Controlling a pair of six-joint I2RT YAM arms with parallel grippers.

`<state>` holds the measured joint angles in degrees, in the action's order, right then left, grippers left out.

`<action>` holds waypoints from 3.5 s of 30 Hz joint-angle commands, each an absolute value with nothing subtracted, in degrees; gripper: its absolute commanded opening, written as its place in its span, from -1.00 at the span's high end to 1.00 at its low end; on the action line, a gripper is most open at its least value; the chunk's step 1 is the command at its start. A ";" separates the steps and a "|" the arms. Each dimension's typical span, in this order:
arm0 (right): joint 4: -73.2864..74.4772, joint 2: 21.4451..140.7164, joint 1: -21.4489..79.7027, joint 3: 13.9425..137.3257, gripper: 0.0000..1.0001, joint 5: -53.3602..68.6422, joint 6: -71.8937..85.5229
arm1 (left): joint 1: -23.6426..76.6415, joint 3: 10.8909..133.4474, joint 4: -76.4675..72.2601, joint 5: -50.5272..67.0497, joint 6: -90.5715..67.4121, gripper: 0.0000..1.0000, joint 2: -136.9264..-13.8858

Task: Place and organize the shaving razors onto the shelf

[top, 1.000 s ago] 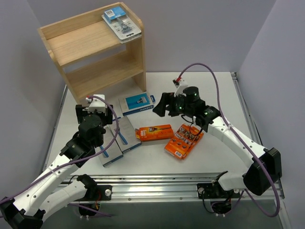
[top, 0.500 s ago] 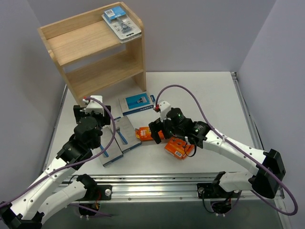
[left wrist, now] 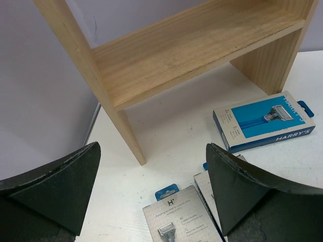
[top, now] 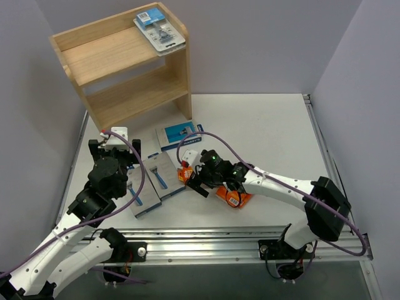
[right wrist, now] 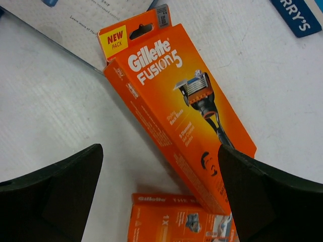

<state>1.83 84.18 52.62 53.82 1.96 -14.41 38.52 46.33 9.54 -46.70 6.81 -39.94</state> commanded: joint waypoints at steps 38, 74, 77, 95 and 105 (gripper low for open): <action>-6.40 79.75 38.59 61.97 1.00 26.95 -5.28 | 38.23 44.65 4.75 -39.83 8.70 -0.95 -34.72; 26.73 69.26 36.30 67.24 1.00 83.15 -34.64 | 38.76 60.03 22.07 42.36 -1.56 -0.85 -42.54; 22.79 68.03 36.30 65.49 1.00 81.83 -30.78 | 38.76 59.33 18.73 44.38 -4.83 -0.68 -42.98; 9.05 64.51 36.21 61.17 1.00 77.69 -17.67 | 39.29 57.22 12.48 49.48 -12.65 -0.62 -47.46; 8.70 64.95 36.21 61.52 1.00 78.57 -17.23 | 40.95 56.60 12.83 43.25 -12.74 -0.40 -47.55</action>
